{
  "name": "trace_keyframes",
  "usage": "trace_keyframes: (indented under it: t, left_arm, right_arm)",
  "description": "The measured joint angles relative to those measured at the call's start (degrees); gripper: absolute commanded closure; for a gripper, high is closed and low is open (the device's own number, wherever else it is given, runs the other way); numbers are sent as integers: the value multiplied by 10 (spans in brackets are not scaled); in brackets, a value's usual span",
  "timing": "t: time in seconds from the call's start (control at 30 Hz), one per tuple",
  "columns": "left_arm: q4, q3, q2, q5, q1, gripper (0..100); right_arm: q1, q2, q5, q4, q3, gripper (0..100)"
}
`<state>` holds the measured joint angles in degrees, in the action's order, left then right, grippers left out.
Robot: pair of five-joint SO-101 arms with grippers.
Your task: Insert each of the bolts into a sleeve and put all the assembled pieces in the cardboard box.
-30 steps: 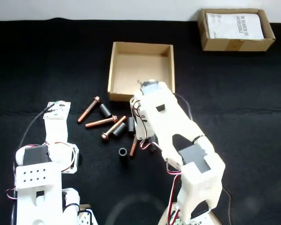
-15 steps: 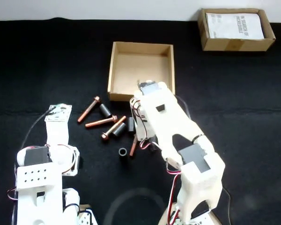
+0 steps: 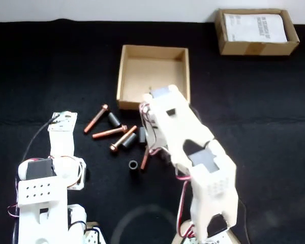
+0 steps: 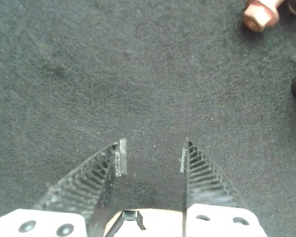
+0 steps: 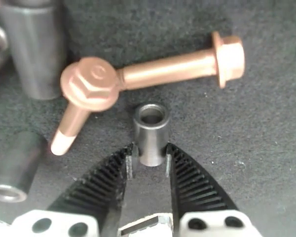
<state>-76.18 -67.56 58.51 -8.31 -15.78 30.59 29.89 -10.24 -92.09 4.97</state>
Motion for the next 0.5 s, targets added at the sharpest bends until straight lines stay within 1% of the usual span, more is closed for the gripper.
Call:
trace_keyframes:
  t: [0.1,0.17,0.2,0.4,0.5]
  left_arm:
    - [0,0,0,0,0,809]
    - [0,0,0,0,0,811]
    - [0,0,0,0,0,811]
    - [0,0,0,0,0,815]
    - [0,0,0,0,0,882]
  right_arm:
    - [0,39,0,-32,66,929]
    - [0,59,0,-47,107,985]
    - [0,69,0,-53,126,995]
    - [-3,98,10,-84,189,991]
    - [-4,97,19,-84,196,991]
